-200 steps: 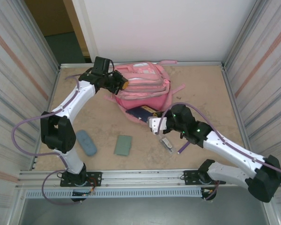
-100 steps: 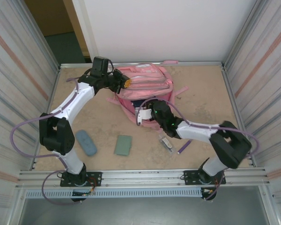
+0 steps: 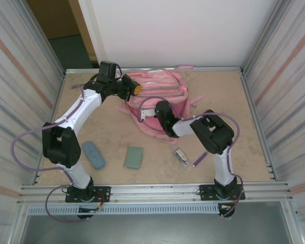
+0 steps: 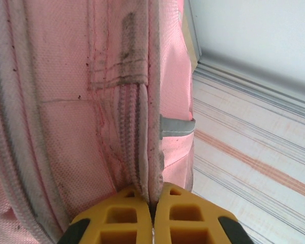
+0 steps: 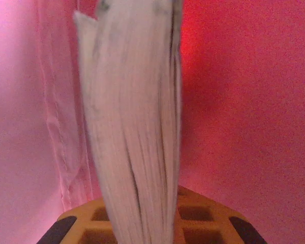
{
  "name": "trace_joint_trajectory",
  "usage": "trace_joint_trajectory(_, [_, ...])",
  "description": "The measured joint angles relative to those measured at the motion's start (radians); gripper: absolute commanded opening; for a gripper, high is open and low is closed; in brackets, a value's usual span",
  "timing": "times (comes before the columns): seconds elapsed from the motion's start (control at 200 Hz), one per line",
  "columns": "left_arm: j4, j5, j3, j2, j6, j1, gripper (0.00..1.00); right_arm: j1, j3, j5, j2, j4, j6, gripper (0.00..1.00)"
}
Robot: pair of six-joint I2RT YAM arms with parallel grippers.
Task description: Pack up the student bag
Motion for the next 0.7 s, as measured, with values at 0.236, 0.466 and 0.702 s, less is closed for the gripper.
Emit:
trace_joint_trajectory(0.236, [0.001, 0.0, 0.001, 0.0, 0.002, 0.003, 0.0, -0.058, 0.146, -0.017, 0.14, 0.002, 0.002, 0.0])
trace_joint_trajectory(0.466, [0.001, -0.01, 0.005, 0.0, 0.002, 0.016, 0.0, -0.064, 0.253, -0.09, 0.216, -0.032, 0.026, 0.24])
trace_joint_trajectory(0.702, [-0.012, -0.023, 0.018, 0.0, 0.026, 0.018, 0.0, -0.077, 0.236, -0.145, 0.207, -0.066, 0.054, 0.53])
